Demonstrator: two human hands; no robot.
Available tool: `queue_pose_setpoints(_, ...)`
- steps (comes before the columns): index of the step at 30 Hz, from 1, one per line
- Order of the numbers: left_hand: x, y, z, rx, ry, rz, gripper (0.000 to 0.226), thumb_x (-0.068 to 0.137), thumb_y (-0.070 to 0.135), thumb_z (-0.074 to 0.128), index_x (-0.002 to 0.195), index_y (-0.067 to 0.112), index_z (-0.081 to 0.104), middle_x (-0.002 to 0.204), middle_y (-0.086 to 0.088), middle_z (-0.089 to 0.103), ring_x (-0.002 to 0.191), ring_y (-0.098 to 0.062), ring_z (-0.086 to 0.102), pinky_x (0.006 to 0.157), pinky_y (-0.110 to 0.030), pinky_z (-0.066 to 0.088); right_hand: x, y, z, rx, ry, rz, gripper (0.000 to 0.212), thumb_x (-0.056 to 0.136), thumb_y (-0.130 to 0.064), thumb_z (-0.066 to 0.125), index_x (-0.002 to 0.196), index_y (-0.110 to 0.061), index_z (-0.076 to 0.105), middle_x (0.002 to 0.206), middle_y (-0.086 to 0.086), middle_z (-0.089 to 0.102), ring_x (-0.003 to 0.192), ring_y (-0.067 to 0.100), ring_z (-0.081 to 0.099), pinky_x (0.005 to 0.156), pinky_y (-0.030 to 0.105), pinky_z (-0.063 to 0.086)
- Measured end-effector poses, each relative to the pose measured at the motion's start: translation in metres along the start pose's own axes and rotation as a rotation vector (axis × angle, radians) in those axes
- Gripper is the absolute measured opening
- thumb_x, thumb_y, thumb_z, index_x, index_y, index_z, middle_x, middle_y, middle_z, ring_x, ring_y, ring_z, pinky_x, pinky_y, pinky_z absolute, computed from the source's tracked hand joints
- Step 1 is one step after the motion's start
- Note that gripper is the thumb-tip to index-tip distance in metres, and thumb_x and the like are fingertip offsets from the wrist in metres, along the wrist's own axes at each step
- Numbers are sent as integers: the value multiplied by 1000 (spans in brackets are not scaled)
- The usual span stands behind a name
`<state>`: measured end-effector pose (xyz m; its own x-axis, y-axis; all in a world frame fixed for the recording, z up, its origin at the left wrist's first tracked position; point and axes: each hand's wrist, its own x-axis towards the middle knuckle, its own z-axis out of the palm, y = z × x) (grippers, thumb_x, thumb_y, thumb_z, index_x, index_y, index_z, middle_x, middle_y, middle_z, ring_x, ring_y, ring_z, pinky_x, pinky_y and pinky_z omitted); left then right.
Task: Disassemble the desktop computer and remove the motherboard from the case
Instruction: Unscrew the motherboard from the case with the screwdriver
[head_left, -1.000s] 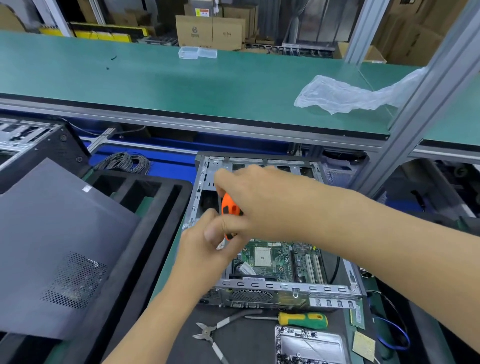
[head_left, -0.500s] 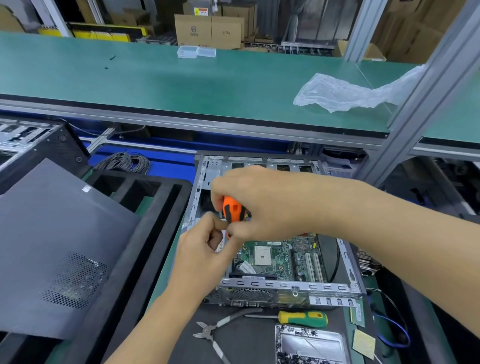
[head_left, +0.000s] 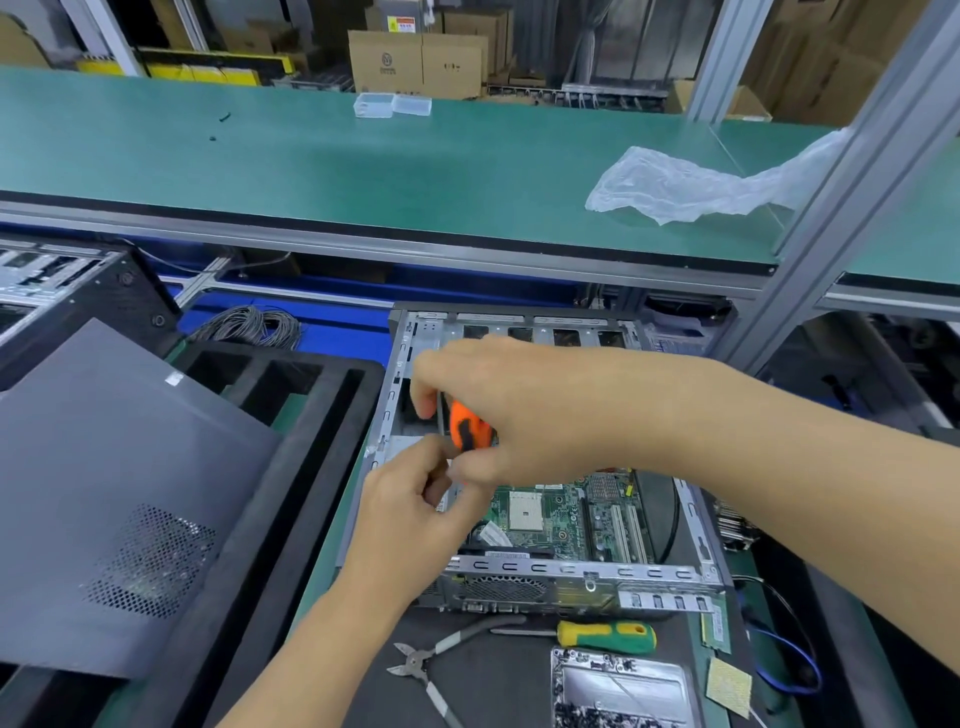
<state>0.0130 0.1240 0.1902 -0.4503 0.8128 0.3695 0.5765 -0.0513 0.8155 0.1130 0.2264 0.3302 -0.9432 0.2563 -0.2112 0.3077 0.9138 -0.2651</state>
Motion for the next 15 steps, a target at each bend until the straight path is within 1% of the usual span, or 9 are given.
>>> queue_pose_setpoints(2, 2, 1, 3, 22, -1, 3, 20, 75, 26, 69, 66, 29, 51, 60, 12, 37, 52, -8, 32, 52, -15, 24, 0, -2, 3, -58, 61, 70, 42, 87, -61, 54, 108, -26, 42, 97, -6, 50, 88, 19, 50, 68, 37, 46)
queue_pose_setpoints(3, 3, 2, 4, 0, 4, -18, 15, 73, 30, 71, 69, 28, 57, 61, 10, 36, 53, -8, 31, 53, -17, 25, 2, -3, 3, -105, 97, 102, 44, 88, -63, 51, 106, -23, 43, 94, -2, 52, 82, 23, 52, 65, 38, 47)
queue_pose_setpoints(4, 4, 2, 5, -35, 10, -56, 16, 70, 37, 73, 72, 28, 60, 61, 7, 35, 53, -8, 29, 53, -19, 25, 4, -3, 4, -158, 126, 108, 42, 90, -61, 49, 104, -21, 45, 90, 1, 52, 78, 25, 53, 63, 38, 47)
queue_pose_setpoints(5, 3, 1, 6, -65, 23, -87, 24, 68, 45, 73, 75, 27, 59, 62, 3, 35, 54, -9, 27, 52, -20, 25, 6, -4, 5, -191, 139, 92, 38, 91, -56, 50, 102, -19, 46, 87, 2, 53, 77, 26, 54, 63, 38, 48)
queue_pose_setpoints(7, 0, -2, 5, -103, 29, -98, 31, 69, 53, 72, 80, 32, 53, 60, 4, 34, 54, -8, 28, 50, -18, 24, 7, -4, 5, -169, 131, 44, 26, 90, -43, 57, 98, -21, 46, 86, -1, 53, 81, 25, 57, 66, 39, 51)
queue_pose_setpoints(10, -4, 0, 2, -83, -17, 0, 11, 82, 46, 59, 78, 41, 49, 56, 10, 30, 53, -8, 29, 50, -16, 23, 4, -3, 0, -28, 72, 13, 26, 84, -27, 66, 99, -26, 45, 91, -8, 53, 90, 19, 55, 72, 38, 51)
queue_pose_setpoints(12, -4, 0, 2, -65, -8, 18, 17, 82, 39, 56, 68, 43, 46, 53, 9, 29, 51, -8, 27, 49, -15, 22, 3, -2, -2, 24, 19, 1, 30, 85, -20, 65, 106, -28, 45, 99, -9, 53, 93, 14, 49, 77, 38, 50)
queue_pose_setpoints(13, -3, 0, 2, -63, 7, 2, 19, 81, 38, 57, 67, 45, 46, 52, 9, 28, 50, -8, 27, 48, -15, 21, 2, -1, -2, 32, 2, -9, 30, 87, -22, 63, 108, -30, 44, 102, -9, 52, 94, 13, 45, 80, 38, 49)
queue_pose_setpoints(15, -2, -2, 2, -38, 33, -19, 20, 77, 41, 61, 65, 41, 45, 52, 9, 29, 50, -9, 27, 48, -15, 21, 1, -2, 0, 28, 13, -2, 27, 90, -41, 59, 110, -30, 42, 102, -10, 48, 95, 13, 41, 82, 39, 48)
